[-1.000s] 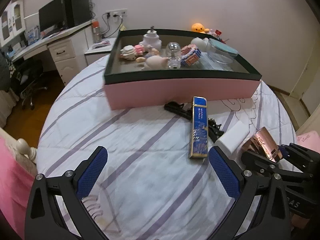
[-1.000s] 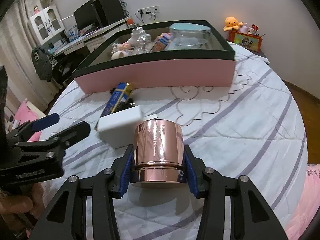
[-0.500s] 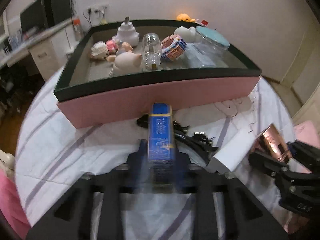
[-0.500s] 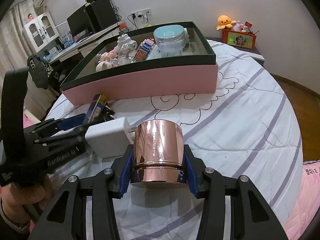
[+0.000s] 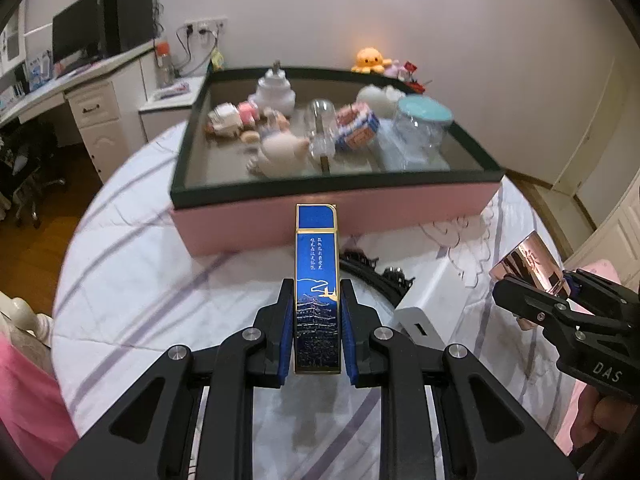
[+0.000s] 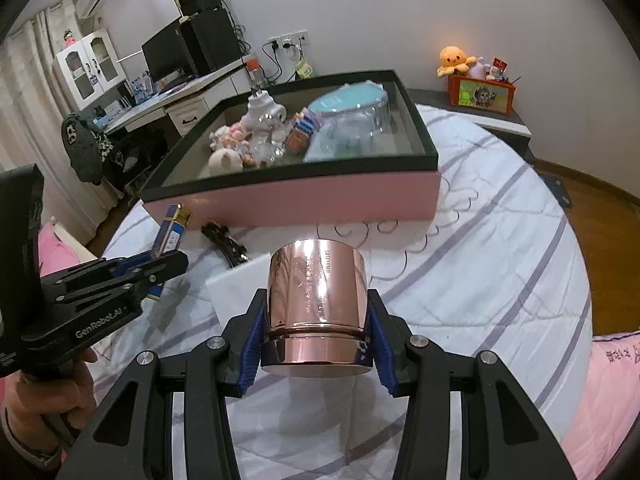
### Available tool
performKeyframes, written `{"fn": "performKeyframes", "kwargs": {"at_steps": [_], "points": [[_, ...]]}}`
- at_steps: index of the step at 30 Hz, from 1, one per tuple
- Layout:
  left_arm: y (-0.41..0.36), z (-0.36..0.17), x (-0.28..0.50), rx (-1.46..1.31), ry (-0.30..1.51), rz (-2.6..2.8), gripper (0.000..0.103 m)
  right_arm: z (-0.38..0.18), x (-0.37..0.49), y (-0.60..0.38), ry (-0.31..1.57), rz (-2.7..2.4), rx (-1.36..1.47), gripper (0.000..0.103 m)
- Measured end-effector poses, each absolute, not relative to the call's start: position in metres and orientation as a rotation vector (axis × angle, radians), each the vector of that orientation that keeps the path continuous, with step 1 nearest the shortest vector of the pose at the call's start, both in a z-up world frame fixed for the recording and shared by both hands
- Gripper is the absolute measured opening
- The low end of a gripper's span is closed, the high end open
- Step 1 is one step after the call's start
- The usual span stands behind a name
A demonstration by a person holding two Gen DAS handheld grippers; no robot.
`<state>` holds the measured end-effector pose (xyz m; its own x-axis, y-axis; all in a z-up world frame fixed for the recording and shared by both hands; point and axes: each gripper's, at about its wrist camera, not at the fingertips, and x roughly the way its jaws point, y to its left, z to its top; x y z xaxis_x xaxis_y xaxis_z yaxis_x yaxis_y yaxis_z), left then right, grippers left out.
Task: Organize rigid objects
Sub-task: 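Lift the blue package and rose-gold cup over the pink box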
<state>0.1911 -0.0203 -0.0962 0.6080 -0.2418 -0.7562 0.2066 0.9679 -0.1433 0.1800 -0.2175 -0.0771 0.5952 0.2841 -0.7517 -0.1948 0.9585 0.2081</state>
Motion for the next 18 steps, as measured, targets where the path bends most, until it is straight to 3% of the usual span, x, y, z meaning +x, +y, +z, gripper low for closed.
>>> {"fn": "performKeyframes", "kwargs": {"at_steps": [18], "points": [[0.013,-0.026,0.218,-0.071,0.711,-0.219,0.020,-0.004,0.234,-0.190,0.728,0.330,0.027,0.047]]}}
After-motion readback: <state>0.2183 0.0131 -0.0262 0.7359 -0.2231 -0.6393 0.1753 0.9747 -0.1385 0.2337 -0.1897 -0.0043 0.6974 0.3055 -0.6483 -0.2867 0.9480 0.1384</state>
